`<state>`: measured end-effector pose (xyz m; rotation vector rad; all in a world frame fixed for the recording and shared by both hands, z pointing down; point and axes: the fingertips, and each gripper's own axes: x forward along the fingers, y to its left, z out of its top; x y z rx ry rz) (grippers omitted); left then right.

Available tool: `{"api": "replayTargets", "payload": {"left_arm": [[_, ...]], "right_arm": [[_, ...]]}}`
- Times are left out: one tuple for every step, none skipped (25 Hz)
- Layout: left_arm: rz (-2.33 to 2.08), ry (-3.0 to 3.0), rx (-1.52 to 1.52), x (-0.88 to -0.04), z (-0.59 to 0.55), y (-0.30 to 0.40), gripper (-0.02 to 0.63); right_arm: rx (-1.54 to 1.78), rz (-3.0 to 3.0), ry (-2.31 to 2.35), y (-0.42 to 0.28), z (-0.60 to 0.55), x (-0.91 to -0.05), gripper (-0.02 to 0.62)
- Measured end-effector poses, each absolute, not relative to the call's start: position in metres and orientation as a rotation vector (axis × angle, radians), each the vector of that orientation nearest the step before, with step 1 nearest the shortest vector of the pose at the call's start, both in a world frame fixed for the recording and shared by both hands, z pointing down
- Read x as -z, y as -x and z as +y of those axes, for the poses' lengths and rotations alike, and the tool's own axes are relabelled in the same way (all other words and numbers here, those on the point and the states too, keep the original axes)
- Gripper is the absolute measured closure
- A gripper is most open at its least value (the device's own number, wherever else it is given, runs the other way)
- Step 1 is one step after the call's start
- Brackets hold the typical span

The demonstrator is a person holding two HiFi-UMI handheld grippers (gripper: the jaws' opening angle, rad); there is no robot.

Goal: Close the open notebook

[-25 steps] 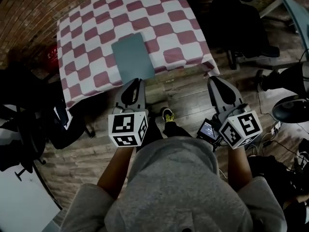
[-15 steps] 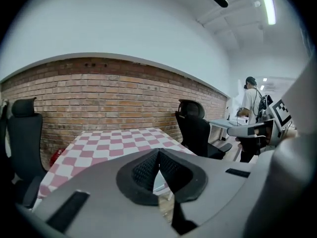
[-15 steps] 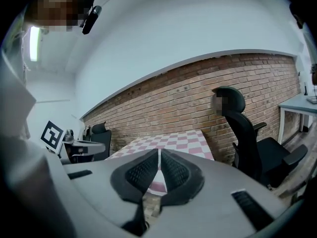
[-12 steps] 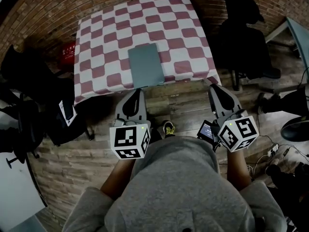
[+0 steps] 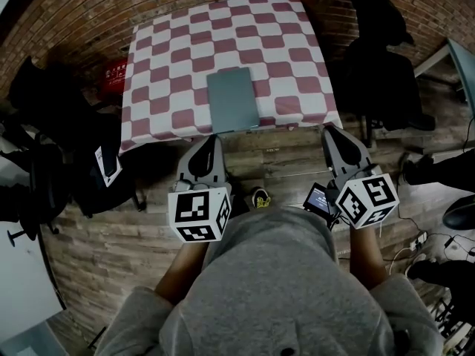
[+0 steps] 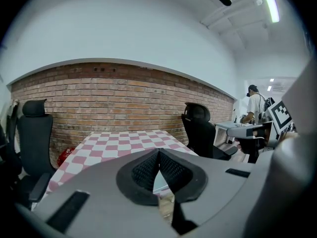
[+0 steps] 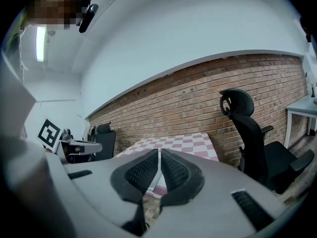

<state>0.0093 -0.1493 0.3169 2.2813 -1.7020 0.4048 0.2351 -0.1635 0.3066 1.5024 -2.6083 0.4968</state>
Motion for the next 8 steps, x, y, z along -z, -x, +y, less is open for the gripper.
{"api": "replayTargets", "payload": {"left_arm": [[-1.703, -2.282, -0.406, -0.3166, -0.1492, -0.0102, 0.595], [-1.702, -2.284, -0.407, -0.3163, -0.1492, -0.0115, 0.595], [-1.701, -2.285, -0.408, -0.3159, -0.1492, -0.0128, 0.595], [-1.699, -2.286, -0.409, -0.3156, -0.1492, -0.0141, 0.595], [-1.698, -2.286, -0.411, -0.3152, -0.1493, -0.0152, 0.595], [-1.698, -2.287, -0.412, -0.3147, -0.1494, -0.0162, 0.595], [-1.697, -2.287, -0.414, -0.3143, -0.1495, -0.0171, 0.595], [-1.697, -2.288, -0.415, -0.3138, -0.1496, -0.0179, 0.595]], "right_arm": [[-0.495, -2.611, -1.498, -0.2348, -0.1635, -0.3068, 0.559], [-0.495, -2.613, -1.495, -0.2348, -0.1635, -0.3070, 0.560], [-0.495, -2.614, -1.492, -0.2351, -0.1635, -0.3072, 0.558], [-0.496, -2.615, -1.489, -0.2354, -0.1636, -0.3072, 0.560], [-0.496, -2.616, -1.488, -0.2357, -0.1639, -0.3070, 0.560], [-0.496, -2.616, -1.486, -0.2360, -0.1642, -0.3067, 0.560], [-0.496, -2.617, -1.485, -0.2362, -0.1646, -0.3062, 0.559], [-0.496, -2.618, -1.483, -0.2364, -0.1649, -0.3058, 0.559]]}}
